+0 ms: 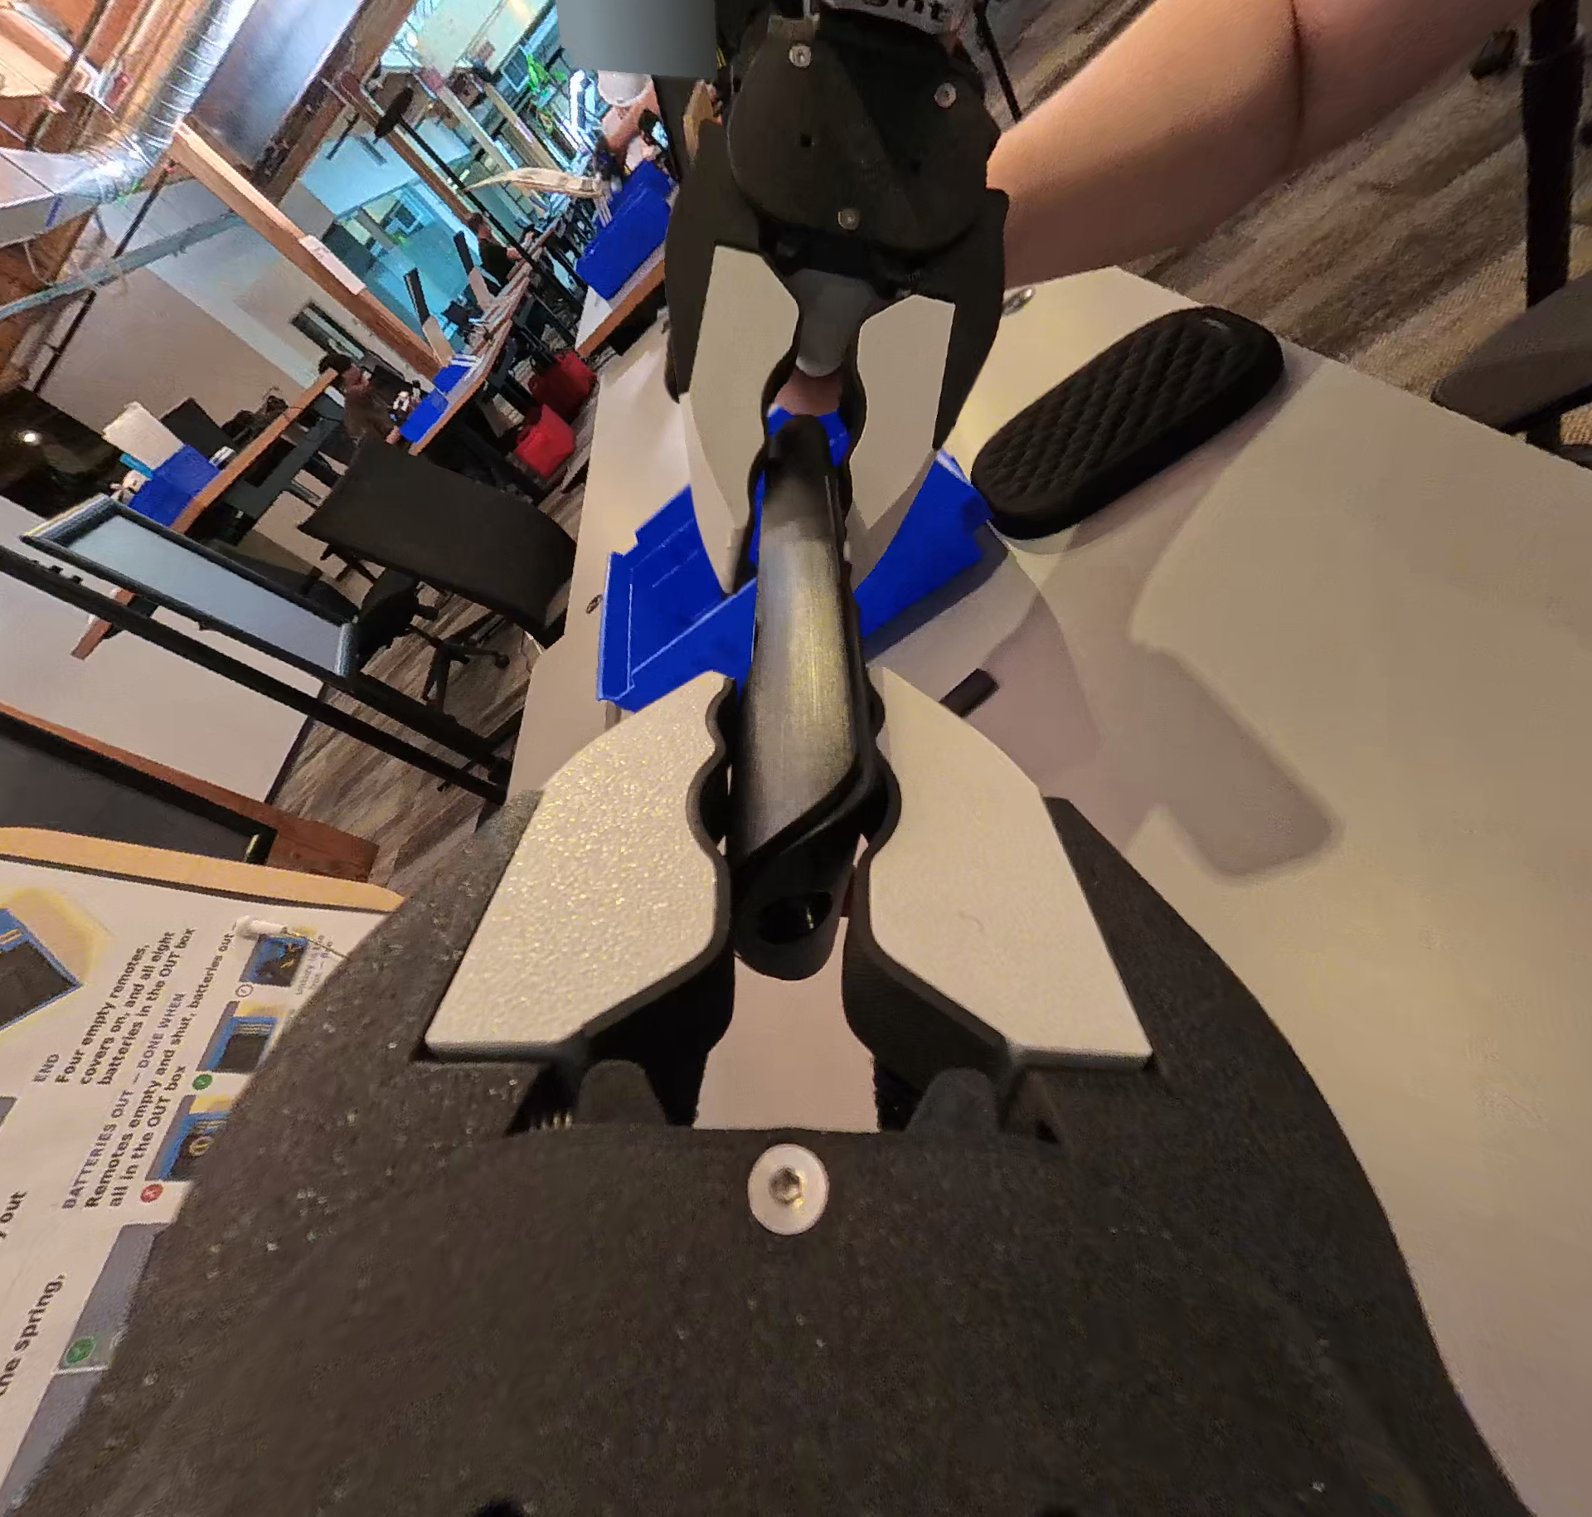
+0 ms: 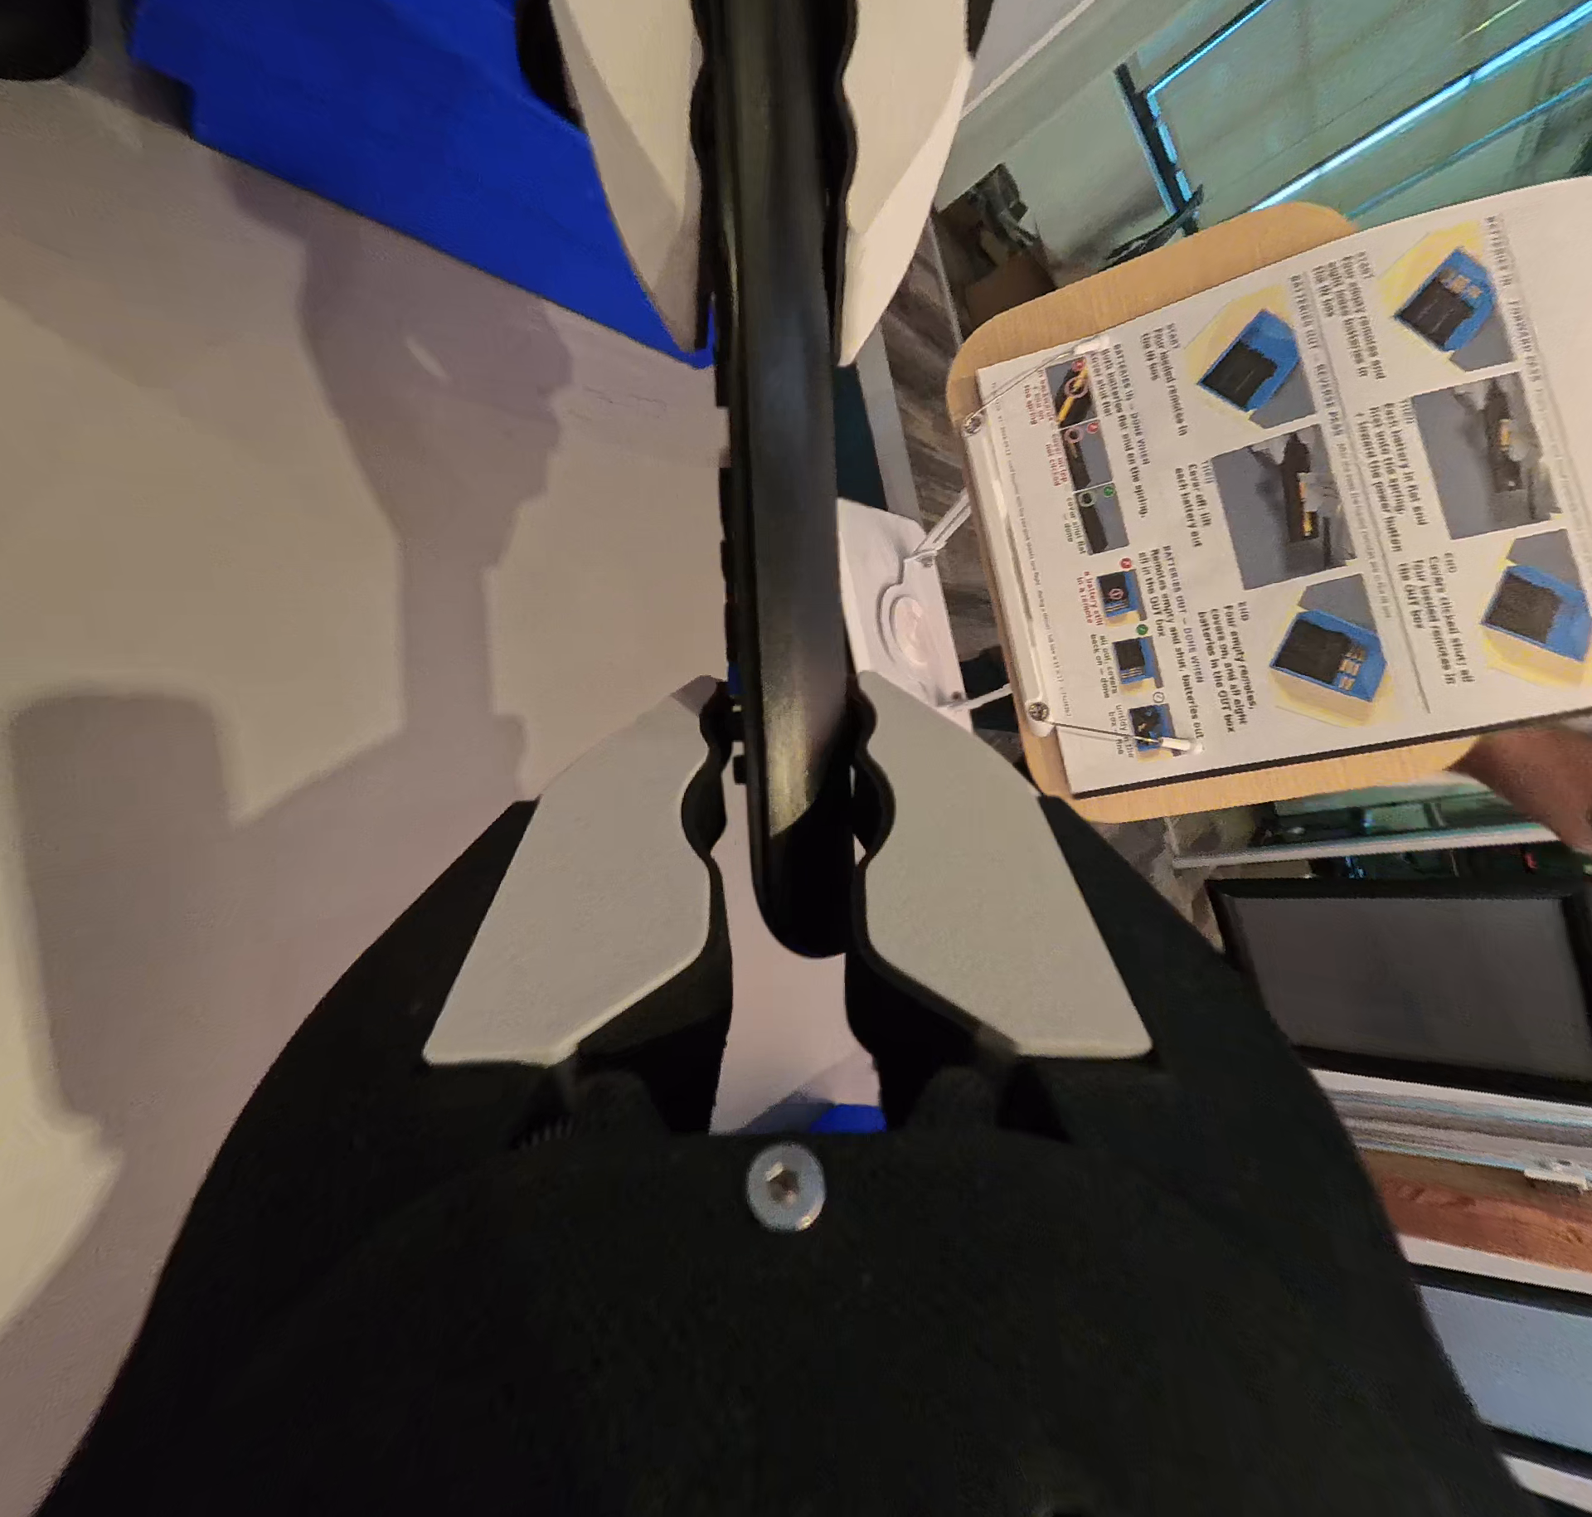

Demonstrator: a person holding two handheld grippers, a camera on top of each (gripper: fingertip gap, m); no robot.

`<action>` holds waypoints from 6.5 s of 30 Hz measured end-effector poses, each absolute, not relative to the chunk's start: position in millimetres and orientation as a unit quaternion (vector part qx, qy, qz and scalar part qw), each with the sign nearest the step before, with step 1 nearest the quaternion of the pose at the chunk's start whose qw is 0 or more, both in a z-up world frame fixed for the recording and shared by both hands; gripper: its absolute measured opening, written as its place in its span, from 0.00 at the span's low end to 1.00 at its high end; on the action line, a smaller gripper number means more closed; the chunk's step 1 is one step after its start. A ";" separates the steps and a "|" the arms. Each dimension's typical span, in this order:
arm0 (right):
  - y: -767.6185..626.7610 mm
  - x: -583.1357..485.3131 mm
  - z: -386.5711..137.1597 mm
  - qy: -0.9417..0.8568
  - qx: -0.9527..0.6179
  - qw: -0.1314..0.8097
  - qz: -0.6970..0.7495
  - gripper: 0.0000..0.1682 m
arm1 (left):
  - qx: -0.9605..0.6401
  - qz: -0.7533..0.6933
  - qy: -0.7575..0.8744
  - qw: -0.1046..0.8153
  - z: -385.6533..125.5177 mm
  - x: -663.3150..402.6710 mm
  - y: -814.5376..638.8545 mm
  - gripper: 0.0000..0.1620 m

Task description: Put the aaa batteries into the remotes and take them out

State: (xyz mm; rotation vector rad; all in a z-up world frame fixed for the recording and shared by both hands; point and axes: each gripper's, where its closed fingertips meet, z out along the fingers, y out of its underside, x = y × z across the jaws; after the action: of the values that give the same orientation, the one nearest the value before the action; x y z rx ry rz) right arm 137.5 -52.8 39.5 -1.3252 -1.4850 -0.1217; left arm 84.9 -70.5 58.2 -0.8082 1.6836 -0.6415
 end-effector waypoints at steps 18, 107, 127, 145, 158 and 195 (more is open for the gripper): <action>-22.4 207.3 -44.5 -0.279 -0.836 0.426 0.203 0.28 | -0.345 -0.283 0.647 0.618 98.6 36.9 -50.6 0.15; -109.2 198.9 85.2 -0.541 -0.743 0.064 0.389 0.12 | -0.188 -0.244 0.714 0.629 86.6 47.8 -94.2 0.15; -113.5 191.5 93.5 -0.590 -0.728 0.070 0.342 0.12 | -0.161 -0.213 0.731 0.628 86.8 59.6 -109.8 0.15; -114.2 155.7 94.0 -0.593 -0.725 0.042 0.347 0.12 | -0.155 -0.220 0.734 0.624 84.0 65.6 -113.1 0.15; -112.4 138.8 90.5 -0.609 -0.721 0.015 0.331 0.12 | -0.153 -0.220 0.734 0.624 83.1 67.2 -113.7 0.15; -115.2 155.4 89.4 -0.612 -0.727 0.022 0.310 0.12 | -0.147 -0.216 0.723 0.639 89.3 66.5 -112.4 0.15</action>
State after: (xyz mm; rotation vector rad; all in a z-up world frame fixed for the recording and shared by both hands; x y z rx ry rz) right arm 155.4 -115.2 89.4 -2.2536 -1.8956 0.9609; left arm 66.5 -112.4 89.3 -0.3356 1.6510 -0.4940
